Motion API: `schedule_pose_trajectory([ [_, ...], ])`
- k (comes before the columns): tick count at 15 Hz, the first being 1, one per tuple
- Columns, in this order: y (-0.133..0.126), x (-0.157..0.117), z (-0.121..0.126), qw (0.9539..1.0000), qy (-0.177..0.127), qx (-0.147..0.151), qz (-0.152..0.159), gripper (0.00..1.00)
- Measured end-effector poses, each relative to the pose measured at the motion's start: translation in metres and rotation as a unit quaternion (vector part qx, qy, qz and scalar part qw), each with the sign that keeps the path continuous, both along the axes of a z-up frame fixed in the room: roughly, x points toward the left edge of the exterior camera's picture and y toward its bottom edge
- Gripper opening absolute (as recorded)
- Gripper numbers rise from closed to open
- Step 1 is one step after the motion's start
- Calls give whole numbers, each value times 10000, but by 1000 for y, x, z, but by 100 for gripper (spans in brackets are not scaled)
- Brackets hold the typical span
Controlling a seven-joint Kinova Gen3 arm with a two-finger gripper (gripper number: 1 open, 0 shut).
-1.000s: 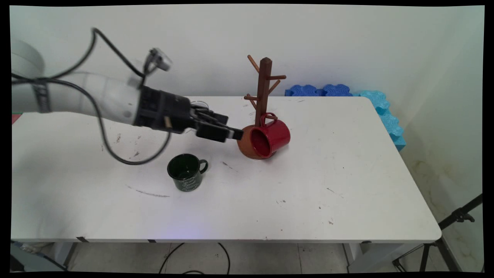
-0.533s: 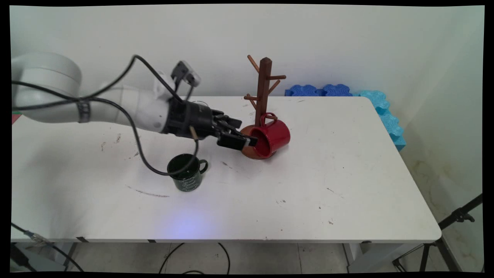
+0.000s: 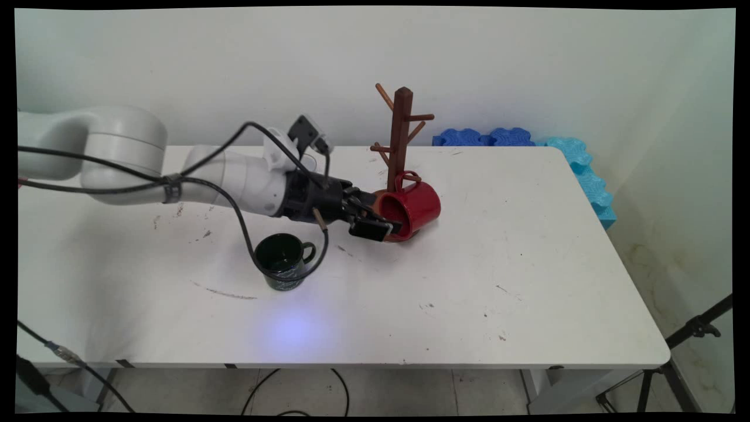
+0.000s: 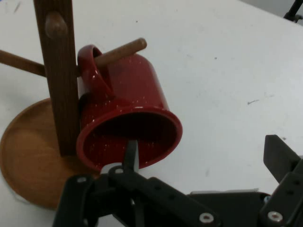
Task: Pick up the red mug from the rack
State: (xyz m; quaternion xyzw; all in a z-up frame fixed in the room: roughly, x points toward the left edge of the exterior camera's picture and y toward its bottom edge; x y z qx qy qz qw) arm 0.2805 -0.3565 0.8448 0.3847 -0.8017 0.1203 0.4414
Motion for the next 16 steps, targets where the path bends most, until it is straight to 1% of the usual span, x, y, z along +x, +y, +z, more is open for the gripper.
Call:
schedule_pose_trajectory([
  [2, -2, -5, -8, 10000, -35, 13, 38, 100],
  [7, -10, -13, -23, 9998, 11, 87, 181, 100],
  [16, -27, -36, -50, 9983, 307, 283, 414, 100],
])
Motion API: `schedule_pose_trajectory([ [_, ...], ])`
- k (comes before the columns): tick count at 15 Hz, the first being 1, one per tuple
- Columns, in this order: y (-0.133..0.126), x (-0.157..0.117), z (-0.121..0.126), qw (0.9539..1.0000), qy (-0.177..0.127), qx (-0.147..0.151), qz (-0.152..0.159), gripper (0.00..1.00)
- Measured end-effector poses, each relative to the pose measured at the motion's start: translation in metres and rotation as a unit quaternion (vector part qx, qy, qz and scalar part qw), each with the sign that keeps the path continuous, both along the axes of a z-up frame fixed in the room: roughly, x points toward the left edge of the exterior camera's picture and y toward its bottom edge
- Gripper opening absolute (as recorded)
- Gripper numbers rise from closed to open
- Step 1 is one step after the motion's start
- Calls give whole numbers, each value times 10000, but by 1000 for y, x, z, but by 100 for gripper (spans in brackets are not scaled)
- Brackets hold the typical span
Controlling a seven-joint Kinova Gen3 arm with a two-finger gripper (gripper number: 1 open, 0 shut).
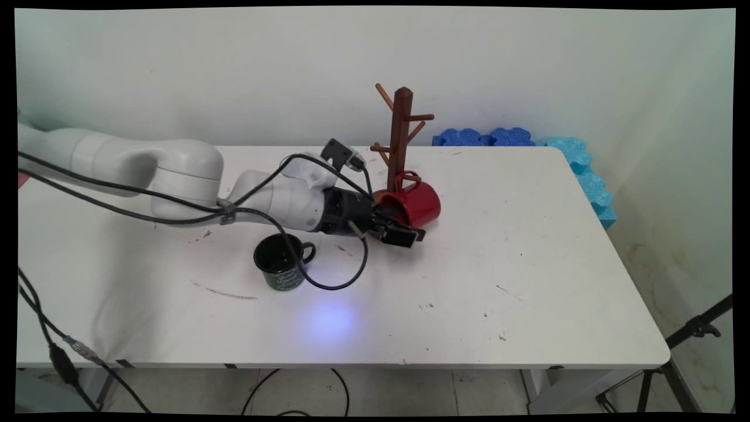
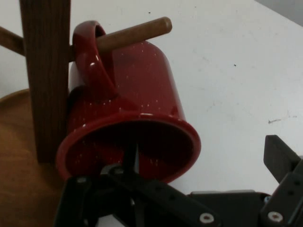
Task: Pick up the red mug from the rack
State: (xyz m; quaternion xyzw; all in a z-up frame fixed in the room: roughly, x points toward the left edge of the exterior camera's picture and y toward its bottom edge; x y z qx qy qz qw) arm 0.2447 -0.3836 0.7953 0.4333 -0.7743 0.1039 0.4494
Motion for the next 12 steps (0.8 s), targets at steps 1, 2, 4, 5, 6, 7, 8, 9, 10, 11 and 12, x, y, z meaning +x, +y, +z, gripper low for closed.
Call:
schedule_pose_trajectory([
  [1, -2, -2, -3, 10000, 29, 9, 18, 100],
  [2, -3, -4, -4, 10000, 46, 15, 29, 100],
  [4, -7, -7, -8, 10000, 78, 21, 52, 100],
  [5, -8, -8, -11, 9999, 95, 24, 65, 100],
  [6, -10, -10, -13, 9999, 113, 28, 74, 100],
  [7, -12, -12, -15, 9999, 126, 29, 81, 100],
  [8, -13, -13, -17, 9999, 135, 32, 90, 100],
  [9, -15, -14, -18, 9999, 140, 35, 93, 0],
  [10, -16, -15, -20, 9998, 145, 35, 92, 0],
  [11, -17, -17, -21, 9998, 152, 30, 89, 0],
  [12, -18, -18, -22, 9998, 163, 23, 84, 0],
])
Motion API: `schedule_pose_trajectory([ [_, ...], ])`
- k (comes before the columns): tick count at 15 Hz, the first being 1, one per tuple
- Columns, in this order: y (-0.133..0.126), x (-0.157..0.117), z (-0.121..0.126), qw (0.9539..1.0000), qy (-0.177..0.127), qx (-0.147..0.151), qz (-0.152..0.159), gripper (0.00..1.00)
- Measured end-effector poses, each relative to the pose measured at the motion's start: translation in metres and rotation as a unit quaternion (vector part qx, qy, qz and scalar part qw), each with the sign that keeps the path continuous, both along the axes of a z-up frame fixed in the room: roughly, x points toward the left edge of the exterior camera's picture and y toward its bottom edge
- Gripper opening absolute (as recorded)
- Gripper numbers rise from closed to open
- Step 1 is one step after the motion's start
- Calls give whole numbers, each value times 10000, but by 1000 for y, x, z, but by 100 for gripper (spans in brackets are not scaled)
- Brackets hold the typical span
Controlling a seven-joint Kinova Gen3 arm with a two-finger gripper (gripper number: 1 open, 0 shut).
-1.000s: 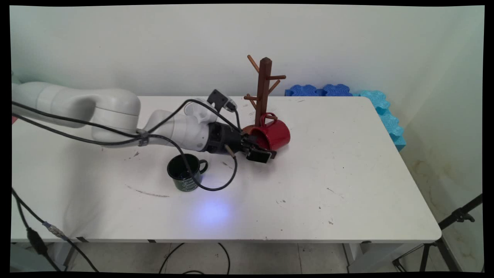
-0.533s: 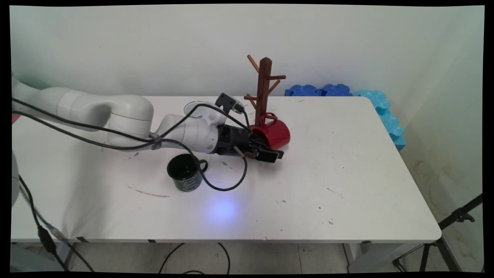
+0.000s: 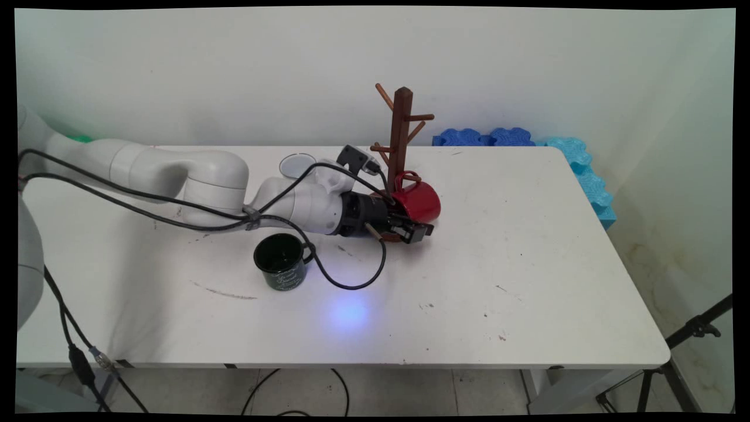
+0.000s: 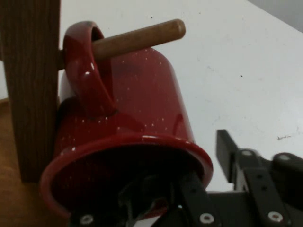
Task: Pick up the red mug from the rack, then place the picked object on the table
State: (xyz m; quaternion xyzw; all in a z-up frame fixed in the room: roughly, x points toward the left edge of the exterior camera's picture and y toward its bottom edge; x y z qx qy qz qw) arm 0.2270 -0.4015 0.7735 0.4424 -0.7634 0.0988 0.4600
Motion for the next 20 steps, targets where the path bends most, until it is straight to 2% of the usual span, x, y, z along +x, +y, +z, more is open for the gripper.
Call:
schedule_pose_trajectory([
  [9, 3, -4, 4, 9999, 101, -44, -89, 0],
  [20, 42, -7, 44, 9979, 418, -96, -491, 0],
])
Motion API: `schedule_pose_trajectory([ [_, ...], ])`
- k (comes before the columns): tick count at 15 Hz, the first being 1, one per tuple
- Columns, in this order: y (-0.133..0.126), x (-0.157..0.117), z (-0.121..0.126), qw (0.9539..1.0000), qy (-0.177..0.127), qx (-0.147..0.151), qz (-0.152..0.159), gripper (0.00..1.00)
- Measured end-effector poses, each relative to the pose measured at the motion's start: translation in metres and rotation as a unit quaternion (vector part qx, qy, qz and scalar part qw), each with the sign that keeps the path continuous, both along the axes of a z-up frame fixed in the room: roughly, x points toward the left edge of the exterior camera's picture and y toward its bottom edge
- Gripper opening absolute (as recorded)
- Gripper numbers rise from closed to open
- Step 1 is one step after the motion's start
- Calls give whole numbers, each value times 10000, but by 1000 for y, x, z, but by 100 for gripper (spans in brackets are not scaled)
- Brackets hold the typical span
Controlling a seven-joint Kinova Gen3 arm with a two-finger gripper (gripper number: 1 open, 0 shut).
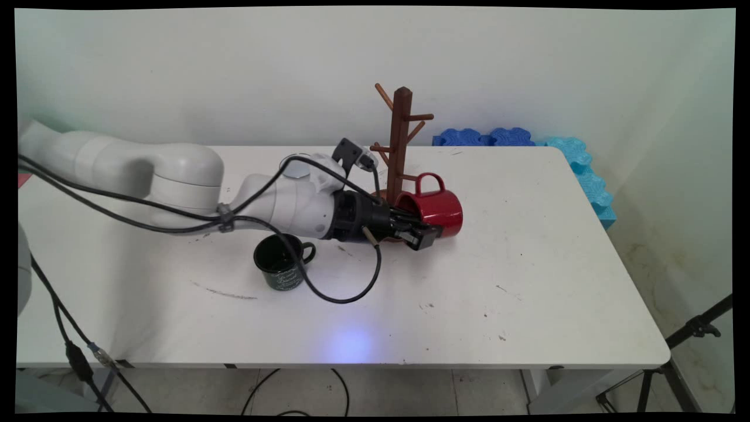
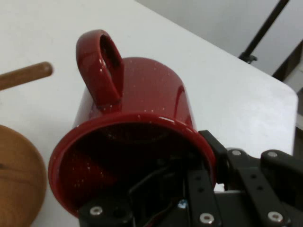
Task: Place the picked object on the table
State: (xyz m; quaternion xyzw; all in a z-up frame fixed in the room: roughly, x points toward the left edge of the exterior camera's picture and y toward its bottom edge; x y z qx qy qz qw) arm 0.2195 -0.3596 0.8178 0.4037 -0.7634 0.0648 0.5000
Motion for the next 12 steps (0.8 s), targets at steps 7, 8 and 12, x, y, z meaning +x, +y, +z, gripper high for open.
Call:
schedule_pose_trajectory([
  [7, 23, 17, 34, 9989, 125, -97, -448, 0],
  [8, 26, 19, 41, 9981, 172, -150, -565, 0],
  [12, 43, 25, 71, 9941, 114, -487, -958, 0],
])
